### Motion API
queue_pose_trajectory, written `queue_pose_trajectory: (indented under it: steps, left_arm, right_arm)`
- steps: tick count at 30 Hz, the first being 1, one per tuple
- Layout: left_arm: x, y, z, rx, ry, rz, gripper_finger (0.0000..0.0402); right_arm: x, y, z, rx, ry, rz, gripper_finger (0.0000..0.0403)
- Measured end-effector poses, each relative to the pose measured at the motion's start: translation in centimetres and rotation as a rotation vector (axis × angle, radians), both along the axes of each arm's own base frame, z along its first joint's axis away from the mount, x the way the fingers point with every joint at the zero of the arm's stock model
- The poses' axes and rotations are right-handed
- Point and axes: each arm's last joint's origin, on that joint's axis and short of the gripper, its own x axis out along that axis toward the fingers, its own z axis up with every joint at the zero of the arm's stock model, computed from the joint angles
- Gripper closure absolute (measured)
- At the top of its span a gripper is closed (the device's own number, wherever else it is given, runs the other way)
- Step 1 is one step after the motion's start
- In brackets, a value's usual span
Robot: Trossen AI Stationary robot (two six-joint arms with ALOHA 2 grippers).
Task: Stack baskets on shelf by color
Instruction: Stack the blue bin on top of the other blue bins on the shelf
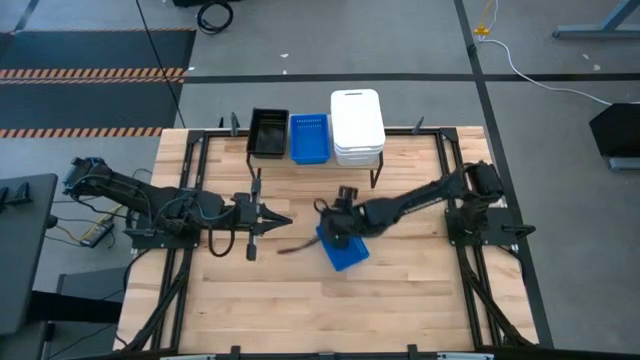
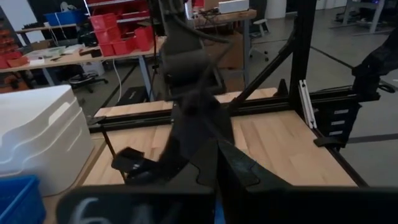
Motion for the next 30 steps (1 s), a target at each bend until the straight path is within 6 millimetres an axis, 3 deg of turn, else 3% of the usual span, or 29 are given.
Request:
queue_pose_trajectory:
  steps: [3,6,14,19,30]
  left_arm:
    - [0.0,0.0,-0.2,0.004,0.017,0.002,0.0395]
    - [0.0,0.0,-0.2,0.007,0.024,0.002,0.0395]
    - [0.0,0.0,-0.3,0.009,0.026,0.003,0.0395]
    - [0.0,0.0,-0.1,0.005,0.012,0.005,0.0395]
    - [0.1,0.0,-0.2,0.005,0.013,0.005,0.0395]
  right_arm:
    - [0.1,-0.5,0.8,0.07,0.052,0.019,0.0208]
    - [-0.2,0.7,1.8,0.15,0.127,0.053,0.0208]
    - [-2.4,7.4,5.0,0.296,0.292,0.218,0.0208]
    - [-3.2,10.3,4.4,0.28,0.259,0.286,0.0208]
    - [-3.5,8.6,0.8,0.289,0.289,0.245,0.0208]
